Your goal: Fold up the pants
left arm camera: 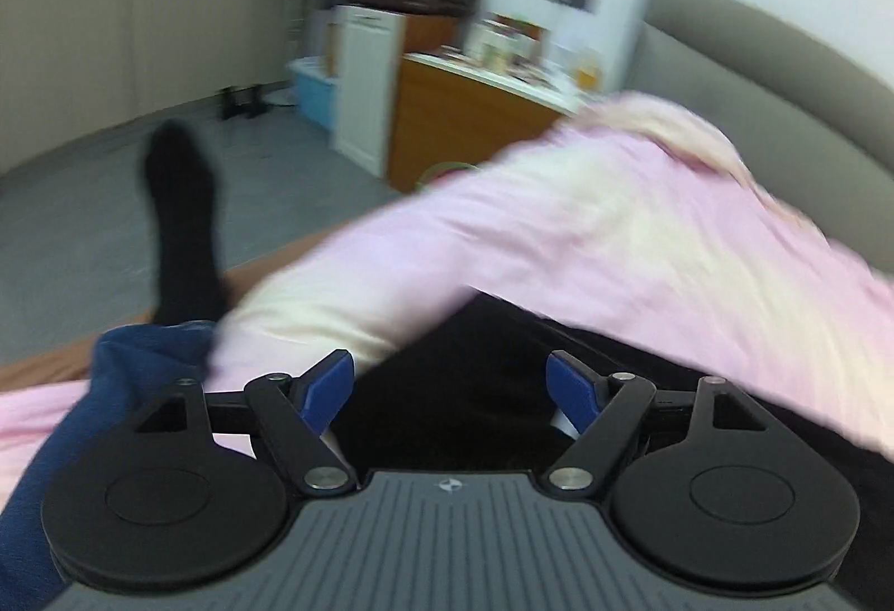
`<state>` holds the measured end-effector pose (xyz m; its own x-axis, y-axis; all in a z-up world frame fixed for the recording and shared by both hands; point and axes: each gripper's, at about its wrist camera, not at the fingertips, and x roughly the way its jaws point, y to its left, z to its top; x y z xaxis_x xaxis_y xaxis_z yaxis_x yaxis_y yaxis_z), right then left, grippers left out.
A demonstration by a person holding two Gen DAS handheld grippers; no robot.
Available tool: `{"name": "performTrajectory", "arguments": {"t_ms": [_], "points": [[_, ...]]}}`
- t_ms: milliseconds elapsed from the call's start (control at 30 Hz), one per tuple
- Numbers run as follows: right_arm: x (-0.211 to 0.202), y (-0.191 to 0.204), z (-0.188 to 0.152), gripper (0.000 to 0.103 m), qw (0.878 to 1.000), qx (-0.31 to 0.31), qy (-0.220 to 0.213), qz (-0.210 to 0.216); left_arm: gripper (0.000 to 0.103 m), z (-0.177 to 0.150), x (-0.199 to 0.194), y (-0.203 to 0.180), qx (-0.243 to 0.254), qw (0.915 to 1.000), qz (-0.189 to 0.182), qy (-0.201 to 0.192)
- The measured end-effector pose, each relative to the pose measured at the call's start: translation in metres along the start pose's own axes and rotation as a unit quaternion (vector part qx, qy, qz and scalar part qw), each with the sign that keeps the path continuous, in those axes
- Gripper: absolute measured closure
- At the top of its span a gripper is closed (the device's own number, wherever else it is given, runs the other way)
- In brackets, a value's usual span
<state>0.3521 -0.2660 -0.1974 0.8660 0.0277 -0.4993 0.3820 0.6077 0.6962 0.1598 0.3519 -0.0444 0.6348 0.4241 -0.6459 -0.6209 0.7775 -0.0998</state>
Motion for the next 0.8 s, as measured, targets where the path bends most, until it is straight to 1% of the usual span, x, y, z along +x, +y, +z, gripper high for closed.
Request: {"name": "performTrajectory", "arguments": {"t_ms": [33,100,167,200,267,333,367,433,500,533,567,600,633,667,700,733,800], "points": [[0.007,0.001,0.002,0.022,1.000,-0.001,-0.003,-0.001,0.011,-0.007,0.000,-0.026,0.036,0.9992,-0.014,0.008],[0.019,0.000,0.003,0.020,1.000,0.000,-0.003,0.001,0.011,-0.025,0.002,-0.082,0.104,0.9929,-0.051,0.025],[0.026,0.002,0.003,0.017,1.000,-0.010,-0.007,0.008,0.011,-0.047,0.007,-0.140,0.162,0.9808,-0.096,0.049],[0.030,0.004,0.004,0.017,1.000,-0.017,-0.010,0.012,0.011,-0.059,0.011,-0.168,0.187,0.9731,-0.119,0.065],[0.036,0.008,0.006,0.016,0.999,-0.030,-0.013,0.019,0.011,-0.083,0.017,-0.215,0.215,0.9586,-0.160,0.096],[0.043,0.010,0.008,0.016,0.999,-0.040,-0.015,0.015,0.011,-0.103,0.022,-0.254,0.232,0.9467,-0.190,0.118],[0.046,0.011,0.009,0.016,0.999,-0.044,-0.015,0.014,0.011,-0.111,0.025,-0.272,0.241,0.9423,-0.197,0.123],[0.052,0.011,0.012,0.016,0.999,-0.048,-0.018,0.017,0.011,-0.125,0.032,-0.305,0.256,0.9360,-0.204,0.129],[0.056,0.010,0.012,0.018,0.998,-0.055,-0.018,0.020,0.011,-0.138,0.039,-0.331,0.264,0.9308,-0.209,0.143],[0.057,0.012,0.012,0.026,0.998,-0.066,-0.018,0.017,0.011,-0.143,0.044,-0.340,0.265,0.9295,-0.210,0.149],[0.058,0.014,0.011,0.041,0.997,-0.080,-0.019,0.009,0.011,-0.149,0.046,-0.347,0.266,0.9281,-0.210,0.154],[0.059,0.015,0.011,0.050,0.996,-0.092,-0.019,0.001,0.011,-0.155,0.050,-0.354,0.269,0.9266,-0.210,0.158],[0.060,0.015,0.012,0.063,0.995,-0.099,-0.018,-0.003,0.011,-0.162,0.053,-0.362,0.275,0.9247,-0.208,0.162],[0.059,0.013,0.011,0.073,0.995,-0.098,-0.017,0.002,0.009,-0.170,0.053,-0.367,0.284,0.9230,-0.202,0.162],[0.060,0.010,0.013,0.078,0.996,-0.093,-0.015,0.008,0.006,-0.177,0.055,-0.371,0.297,0.9224,-0.193,0.154],[0.060,0.009,0.014,0.081,0.996,-0.089,-0.014,0.012,0.003,-0.184,0.056,-0.374,0.308,0.9219,-0.186,0.145],[0.058,0.008,0.013,0.084,0.996,-0.090,-0.021,0.017,0.001,-0.189,0.061,-0.372,0.307,0.9234,-0.181,0.144]]}}
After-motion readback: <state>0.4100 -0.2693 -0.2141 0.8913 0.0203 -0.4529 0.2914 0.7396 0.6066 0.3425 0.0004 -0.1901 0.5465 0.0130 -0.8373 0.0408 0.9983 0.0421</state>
